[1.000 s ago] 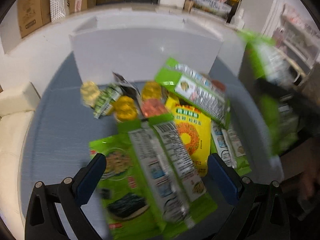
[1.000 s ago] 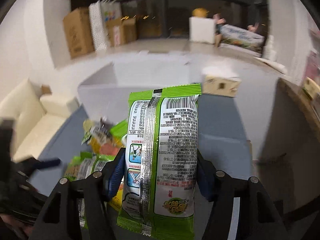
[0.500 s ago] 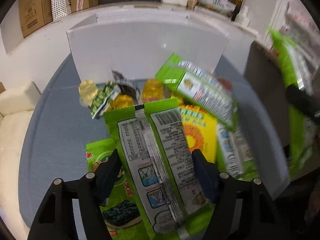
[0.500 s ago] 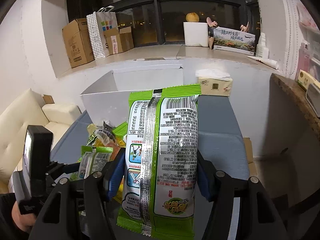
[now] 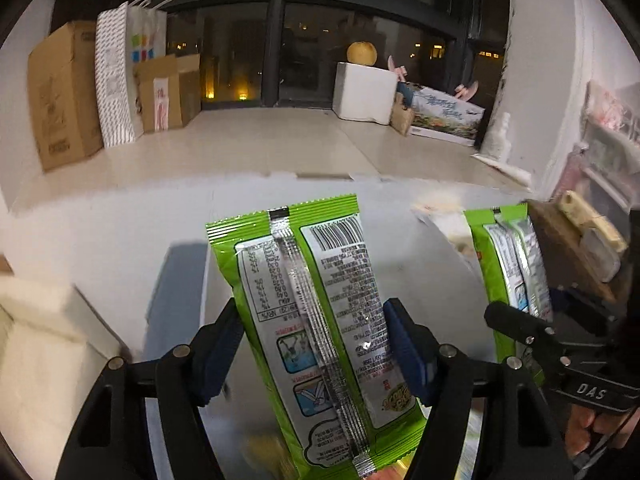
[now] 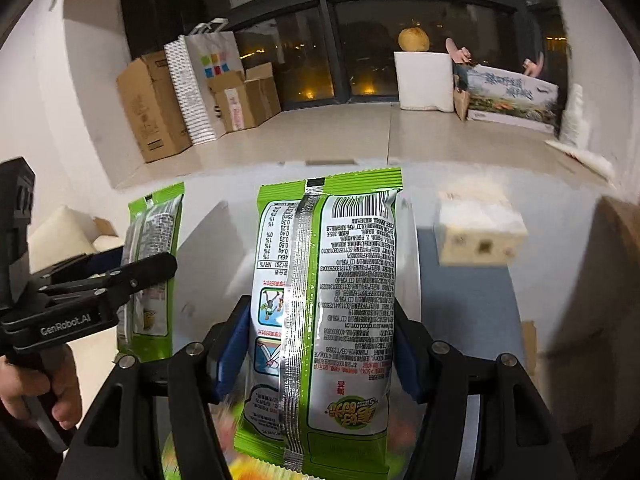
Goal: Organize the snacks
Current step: 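Carry both green packets into the white box and open both tools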
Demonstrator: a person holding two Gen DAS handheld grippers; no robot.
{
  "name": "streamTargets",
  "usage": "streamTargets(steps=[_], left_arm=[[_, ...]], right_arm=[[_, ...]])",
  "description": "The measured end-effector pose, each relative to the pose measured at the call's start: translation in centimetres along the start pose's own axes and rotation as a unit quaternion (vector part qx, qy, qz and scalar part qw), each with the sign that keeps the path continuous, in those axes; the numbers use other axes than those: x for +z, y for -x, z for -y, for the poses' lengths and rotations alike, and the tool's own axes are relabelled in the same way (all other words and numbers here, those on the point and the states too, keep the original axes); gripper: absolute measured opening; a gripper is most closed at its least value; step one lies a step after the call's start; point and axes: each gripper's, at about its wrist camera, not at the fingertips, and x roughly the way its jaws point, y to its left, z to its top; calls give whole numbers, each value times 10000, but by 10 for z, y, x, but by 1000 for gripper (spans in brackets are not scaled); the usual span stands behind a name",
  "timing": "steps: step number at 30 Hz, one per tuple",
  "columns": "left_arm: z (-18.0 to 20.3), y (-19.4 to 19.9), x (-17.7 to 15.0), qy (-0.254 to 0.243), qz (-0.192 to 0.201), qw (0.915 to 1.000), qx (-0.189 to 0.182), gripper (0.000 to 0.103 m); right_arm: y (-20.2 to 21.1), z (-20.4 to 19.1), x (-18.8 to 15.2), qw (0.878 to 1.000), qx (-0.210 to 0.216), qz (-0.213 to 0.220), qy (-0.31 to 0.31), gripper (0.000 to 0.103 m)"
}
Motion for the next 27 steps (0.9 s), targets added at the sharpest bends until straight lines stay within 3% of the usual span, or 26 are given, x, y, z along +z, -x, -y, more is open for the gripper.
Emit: streamTargets(steps=[5, 6, 7, 8, 9, 16, 22, 25, 27], left_arm=[[-8, -53, 31, -179, -37, 9998, -7, 77], [-10, -61, 34, -157, -115, 9998, -44, 82], [-12, -68, 34, -139, -202, 9997, -63, 88], [-13, -71, 31, -137, -262, 9996, -34, 103], [-14, -70, 26, -147, -244, 9996, 0, 103], [-26, -60, 2, -29, -273, 9996, 41, 103], [-17, -31, -7, -309, -73, 9993, 221, 103], [-8, -6, -21, -457, 52, 9985, 305, 103], [-5, 12, -32, -376, 35, 9991, 182, 103]], right_arm=[[-44, 17, 41, 9987, 129, -182, -467, 69], [-46, 20, 45, 9982, 189, -175, -541, 72], [-49, 22, 50, 9977, 246, -171, -615, 83], [-50, 23, 52, 9972, 259, -156, -684, 91], [-49, 24, 52, 9966, 254, -122, -770, 102], [-32, 28, 45, 9987, -4, 115, -489, 103], [-4, 12, 39, 9990, -127, 419, 110, 103], [13, 4, 29, 9986, 402, 241, 246, 103], [34, -3, 15, 9980, 342, 428, 320, 103]])
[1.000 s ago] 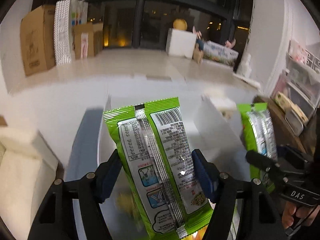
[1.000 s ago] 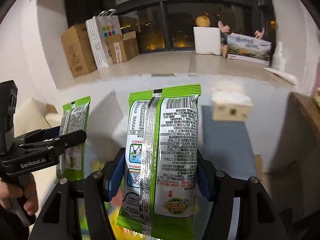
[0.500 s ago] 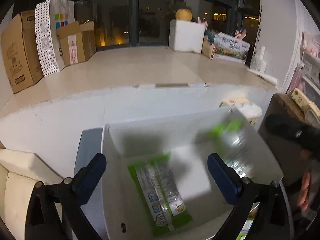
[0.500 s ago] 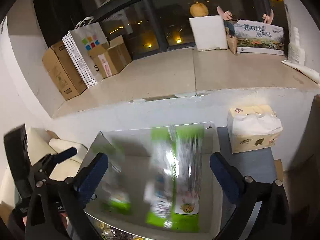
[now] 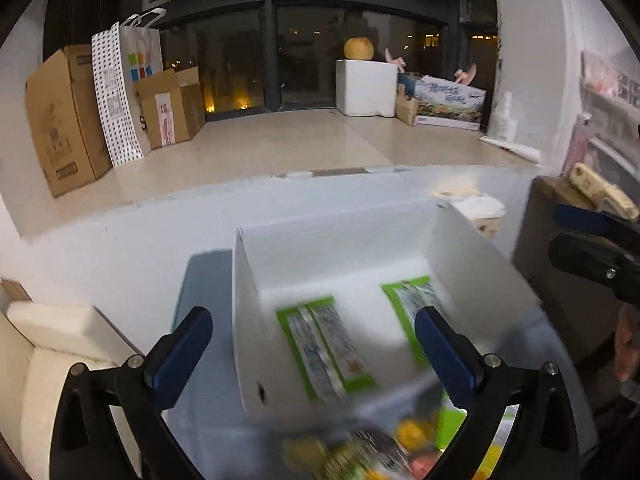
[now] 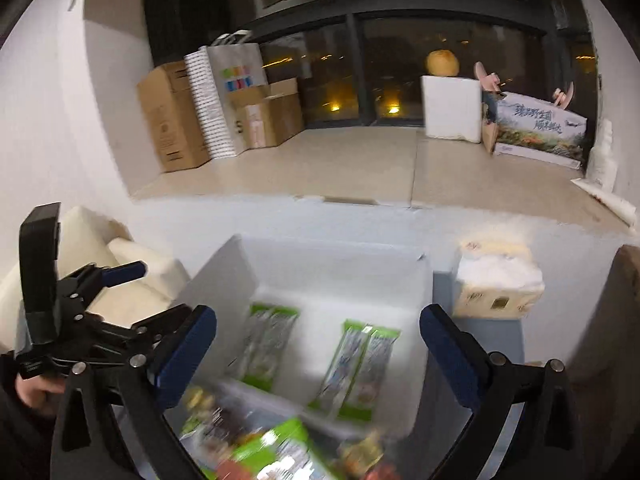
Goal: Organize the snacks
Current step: 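Carry both green packets into the white box and open both tools, then grasp another green stick packet with the right tool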
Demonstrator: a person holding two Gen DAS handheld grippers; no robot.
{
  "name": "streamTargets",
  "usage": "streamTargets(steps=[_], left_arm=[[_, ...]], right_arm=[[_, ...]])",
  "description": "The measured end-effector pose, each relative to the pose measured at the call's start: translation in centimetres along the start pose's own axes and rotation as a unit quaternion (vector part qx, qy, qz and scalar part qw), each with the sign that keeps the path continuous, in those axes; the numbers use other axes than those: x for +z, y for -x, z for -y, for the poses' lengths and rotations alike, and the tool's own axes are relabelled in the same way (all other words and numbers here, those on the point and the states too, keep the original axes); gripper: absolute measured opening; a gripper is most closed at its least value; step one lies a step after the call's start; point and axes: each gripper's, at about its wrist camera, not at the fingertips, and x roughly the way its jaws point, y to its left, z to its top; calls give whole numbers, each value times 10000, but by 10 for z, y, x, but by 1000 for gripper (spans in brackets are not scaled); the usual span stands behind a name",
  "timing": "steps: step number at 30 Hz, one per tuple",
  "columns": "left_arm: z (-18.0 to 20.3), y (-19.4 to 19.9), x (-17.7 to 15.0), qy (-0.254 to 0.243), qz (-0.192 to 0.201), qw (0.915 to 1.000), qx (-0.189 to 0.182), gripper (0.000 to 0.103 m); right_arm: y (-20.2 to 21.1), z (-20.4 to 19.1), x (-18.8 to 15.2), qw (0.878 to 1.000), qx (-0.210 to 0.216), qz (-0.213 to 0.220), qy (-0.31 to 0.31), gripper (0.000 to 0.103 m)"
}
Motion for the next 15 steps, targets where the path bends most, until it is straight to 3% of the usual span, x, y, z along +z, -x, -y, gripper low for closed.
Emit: streamTargets(steps=[3, 6, 11, 15], left_arm=[[10, 37, -27, 63, 145, 9998, -158, 103], [18, 64, -61, 189, 188, 9994, -201, 103], [27, 84, -130, 522, -63, 9979, -366, 103], [34, 75, -155, 387, -425, 9973, -464, 103]], right_arm=[[29, -17, -27, 9990, -339, 164, 257, 103], [48, -28, -63, 9984, -343, 167, 423, 103], [55, -35, -147, 9992, -57, -319, 225, 103], [48, -40, -186, 9962, 52, -803, 337, 103]])
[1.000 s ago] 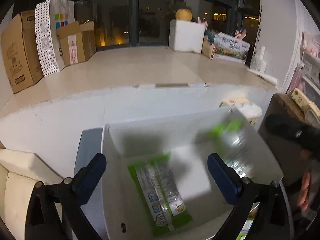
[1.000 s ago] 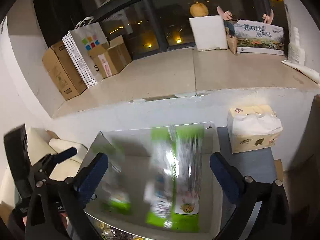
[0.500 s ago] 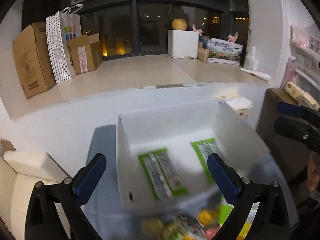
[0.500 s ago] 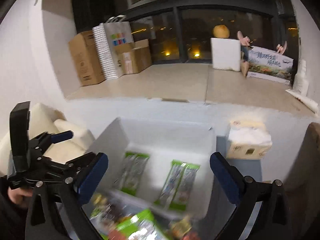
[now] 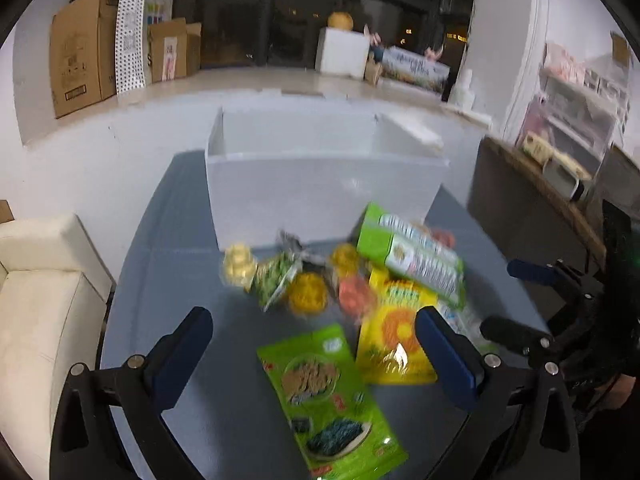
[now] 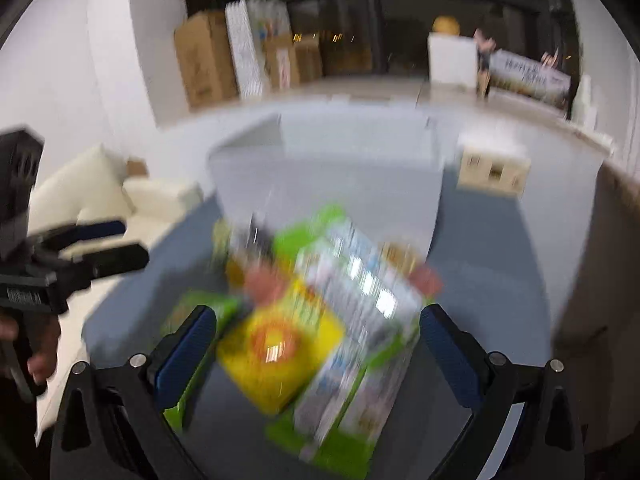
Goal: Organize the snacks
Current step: 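Grasp another green stick packet with the right tool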
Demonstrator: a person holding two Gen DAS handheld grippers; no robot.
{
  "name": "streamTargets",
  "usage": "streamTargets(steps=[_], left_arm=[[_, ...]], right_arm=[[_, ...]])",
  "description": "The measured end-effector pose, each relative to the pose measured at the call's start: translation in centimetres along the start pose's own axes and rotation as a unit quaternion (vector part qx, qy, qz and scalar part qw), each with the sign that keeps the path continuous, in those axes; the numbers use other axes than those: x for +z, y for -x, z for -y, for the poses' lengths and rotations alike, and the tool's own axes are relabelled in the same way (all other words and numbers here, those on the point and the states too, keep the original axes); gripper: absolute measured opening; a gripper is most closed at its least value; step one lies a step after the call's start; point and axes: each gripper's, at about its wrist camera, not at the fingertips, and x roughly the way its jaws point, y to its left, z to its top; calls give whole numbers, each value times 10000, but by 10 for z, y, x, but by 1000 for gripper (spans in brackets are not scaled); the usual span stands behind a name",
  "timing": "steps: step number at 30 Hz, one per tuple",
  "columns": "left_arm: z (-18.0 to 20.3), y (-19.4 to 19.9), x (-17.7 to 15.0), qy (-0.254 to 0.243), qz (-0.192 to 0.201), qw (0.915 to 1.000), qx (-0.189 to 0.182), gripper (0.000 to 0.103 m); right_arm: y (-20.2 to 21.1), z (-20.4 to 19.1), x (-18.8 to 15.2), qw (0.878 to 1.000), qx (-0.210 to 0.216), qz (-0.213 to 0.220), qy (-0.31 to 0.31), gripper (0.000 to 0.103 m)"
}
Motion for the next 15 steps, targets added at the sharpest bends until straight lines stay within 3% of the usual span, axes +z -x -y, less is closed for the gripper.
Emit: streamTargets(steps=[6, 9, 15], left_arm=[[5, -6, -10, 153, -118, 9998, -113, 103], [4, -6, -16, 351, -168, 9992, -78, 103], [-1, -18, -31, 658, -468, 9967, -119, 103]], right_arm=[[-9, 2, 18, 9990, 67, 129, 425, 103], [-34, 9, 36, 9975, 3, -104, 699, 103], [-89, 29, 55, 9932, 373, -779, 787, 103]])
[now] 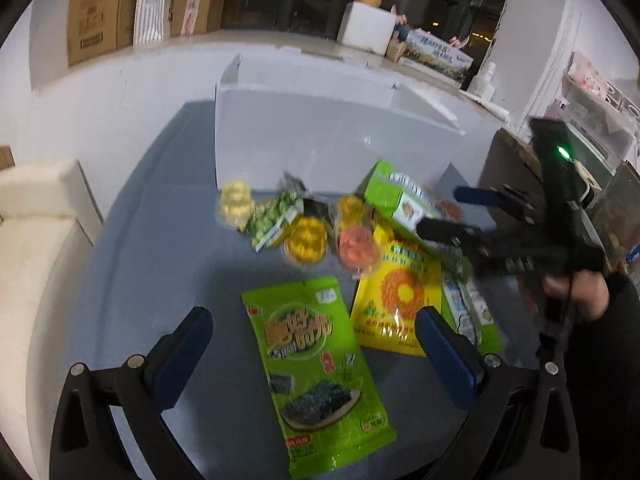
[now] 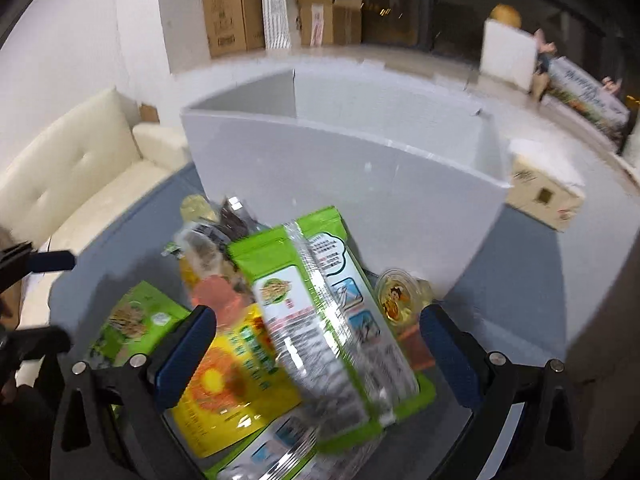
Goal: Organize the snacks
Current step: 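Grasp another green stick packet with the right tool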
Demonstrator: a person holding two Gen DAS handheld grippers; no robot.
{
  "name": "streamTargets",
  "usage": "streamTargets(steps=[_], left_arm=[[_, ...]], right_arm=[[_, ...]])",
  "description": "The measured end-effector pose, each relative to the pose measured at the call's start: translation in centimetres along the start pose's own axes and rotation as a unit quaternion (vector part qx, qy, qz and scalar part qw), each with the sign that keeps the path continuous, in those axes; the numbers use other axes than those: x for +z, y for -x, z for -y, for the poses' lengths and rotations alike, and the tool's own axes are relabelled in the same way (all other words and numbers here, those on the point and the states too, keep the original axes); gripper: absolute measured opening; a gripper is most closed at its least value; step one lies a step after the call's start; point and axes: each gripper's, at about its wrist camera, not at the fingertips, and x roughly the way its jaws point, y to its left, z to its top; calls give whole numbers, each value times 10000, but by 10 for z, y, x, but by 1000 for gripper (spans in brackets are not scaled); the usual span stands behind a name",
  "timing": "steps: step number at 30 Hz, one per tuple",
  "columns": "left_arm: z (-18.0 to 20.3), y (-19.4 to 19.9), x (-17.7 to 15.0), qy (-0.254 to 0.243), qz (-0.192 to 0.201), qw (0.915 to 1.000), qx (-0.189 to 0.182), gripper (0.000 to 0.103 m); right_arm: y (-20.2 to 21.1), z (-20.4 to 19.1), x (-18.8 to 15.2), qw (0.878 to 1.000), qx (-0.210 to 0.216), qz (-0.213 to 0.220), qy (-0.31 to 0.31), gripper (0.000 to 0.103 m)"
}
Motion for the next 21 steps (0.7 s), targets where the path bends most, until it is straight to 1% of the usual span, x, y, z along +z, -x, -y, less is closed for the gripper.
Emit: streamTargets(steps=[2, 5, 6, 7, 8, 10, 12, 13, 16, 19, 21], left_arm=[[0, -5, -4, -3, -97, 10000, 2, 103], [2, -11, -7, 14, -188, 9998, -31, 103], [2, -11, -8, 17, -212, 9998, -47, 103], [2, -13, -9, 18, -248, 9997, -57, 103], [2, -16, -10, 26, -289, 9996, -53, 103], [1, -19, -11, 64, -356, 9993, -55, 103], [0, -22, -12, 81, -385, 9992, -73, 103], [0, -23, -12, 92, -405, 9991, -74, 103], [-3, -27, -13, 160, -466, 9988, -70, 103], [-4, -34, -13, 196, -540, 9983, -77, 103], [-3, -42, -13, 194, -629, 9978, 3, 103]], right_arm=[[-13, 6, 2, 9997, 20, -225, -89, 103], [-15, 8, 0, 9999, 4, -149, -75, 103], [-12, 7, 0, 9999, 33, -107, -38, 96], [-11, 9, -1, 9999, 96, -123, -35, 79], [-11, 10, -1, 9997, 151, -177, -73, 75], [-8, 8, -3, 9996, 159, -211, -64, 75], [-1, 0, -5, 9998, 99, -151, 97, 75], [1, -1, -2, 9999, 84, -117, 84, 74], [25, -7, -5, 9998, -28, 167, -88, 74], [56, -12, -12, 9975, -238, 496, -445, 74], [81, -17, -21, 9939, -199, 776, -763, 74]])
